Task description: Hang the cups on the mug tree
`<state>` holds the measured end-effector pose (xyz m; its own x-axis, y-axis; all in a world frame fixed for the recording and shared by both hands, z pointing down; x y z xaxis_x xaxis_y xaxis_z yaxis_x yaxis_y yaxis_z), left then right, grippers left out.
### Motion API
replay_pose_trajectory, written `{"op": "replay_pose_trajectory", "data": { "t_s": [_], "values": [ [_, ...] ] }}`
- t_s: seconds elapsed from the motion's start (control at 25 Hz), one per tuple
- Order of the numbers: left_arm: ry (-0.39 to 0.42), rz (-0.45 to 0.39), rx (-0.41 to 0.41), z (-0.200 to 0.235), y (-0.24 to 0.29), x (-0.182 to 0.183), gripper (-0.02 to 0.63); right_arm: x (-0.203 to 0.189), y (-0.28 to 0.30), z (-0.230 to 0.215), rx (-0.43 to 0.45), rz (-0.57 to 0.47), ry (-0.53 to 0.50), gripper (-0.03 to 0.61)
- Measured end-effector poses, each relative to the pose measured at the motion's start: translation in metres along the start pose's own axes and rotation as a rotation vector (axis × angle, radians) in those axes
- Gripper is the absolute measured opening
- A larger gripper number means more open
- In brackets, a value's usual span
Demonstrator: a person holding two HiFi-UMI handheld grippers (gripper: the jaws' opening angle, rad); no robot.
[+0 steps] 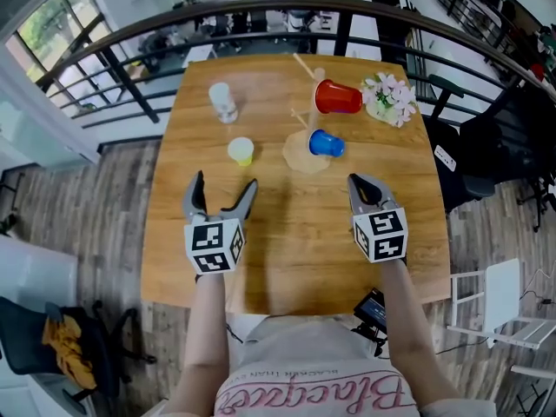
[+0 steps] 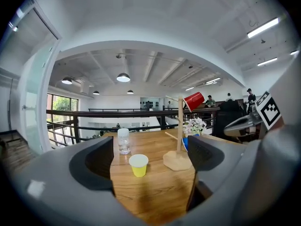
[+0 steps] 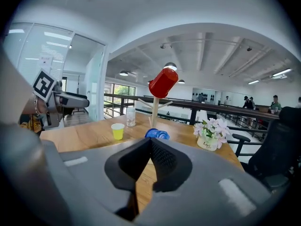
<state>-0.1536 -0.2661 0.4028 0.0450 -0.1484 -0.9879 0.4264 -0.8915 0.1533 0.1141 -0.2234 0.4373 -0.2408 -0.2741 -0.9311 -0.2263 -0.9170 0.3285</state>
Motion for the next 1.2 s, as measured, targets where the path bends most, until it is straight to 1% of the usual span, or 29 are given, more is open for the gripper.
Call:
{"op": "replay_pose_trajectory", "data": {
  "t_s": [0.12, 0.4, 0.44, 0.56, 0.68, 0.88, 1.0, 1.2],
  "values": [
    [-0.004, 0.029, -0.013, -0.001, 0.01, -0.012, 0.496, -0.005, -0.002, 0.004, -0.001, 0.005, 0.025, 0.002],
    [0.012, 0.109, -0.048, 0.002, 0.044, -0.052, 0.456, -0.022, 0.005, 0.017, 0.002, 0.026, 0.064, 0.002],
    [0.013, 0.122, -0.049, 0.004, 0.05, -0.059, 0.443, -0.025, 0.006, 0.019, 0.001, 0.03, 0.073, 0.002],
    [0.01, 0.151, -0.041, 0.011, 0.067, -0.076, 0.415, -0.032, 0.011, 0.026, 0.012, 0.039, 0.075, 0.002],
    [-0.006, 0.183, -0.026, 0.018, 0.084, -0.093, 0.41, -0.038, 0.019, 0.031, 0.016, 0.056, 0.063, 0.002],
    [-0.039, 0.263, -0.007, 0.027, 0.109, -0.123, 0.39, -0.042, 0.028, 0.041, 0.018, 0.067, 0.089, 0.002],
    [-0.03, 0.301, -0.001, 0.031, 0.124, -0.133, 0.379, -0.046, 0.032, 0.044, 0.024, 0.082, 0.093, 0.002],
    [0.001, 0.324, 0.023, 0.04, 0.149, -0.139, 0.36, -0.048, 0.036, 0.043, 0.035, 0.09, 0.111, 0.002]
  ]
}}
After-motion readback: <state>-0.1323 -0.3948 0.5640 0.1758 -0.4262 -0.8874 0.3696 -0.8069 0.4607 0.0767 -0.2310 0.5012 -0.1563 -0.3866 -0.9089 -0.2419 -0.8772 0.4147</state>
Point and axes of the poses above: the fingertips, and each gripper's own axes: y forward along the fingers, z to its left, x out of its top, the point moved 2 cm from there along -y, backward along the fingers, and after that the axes turned 3 degrees about -y, right-handed, at the moved point
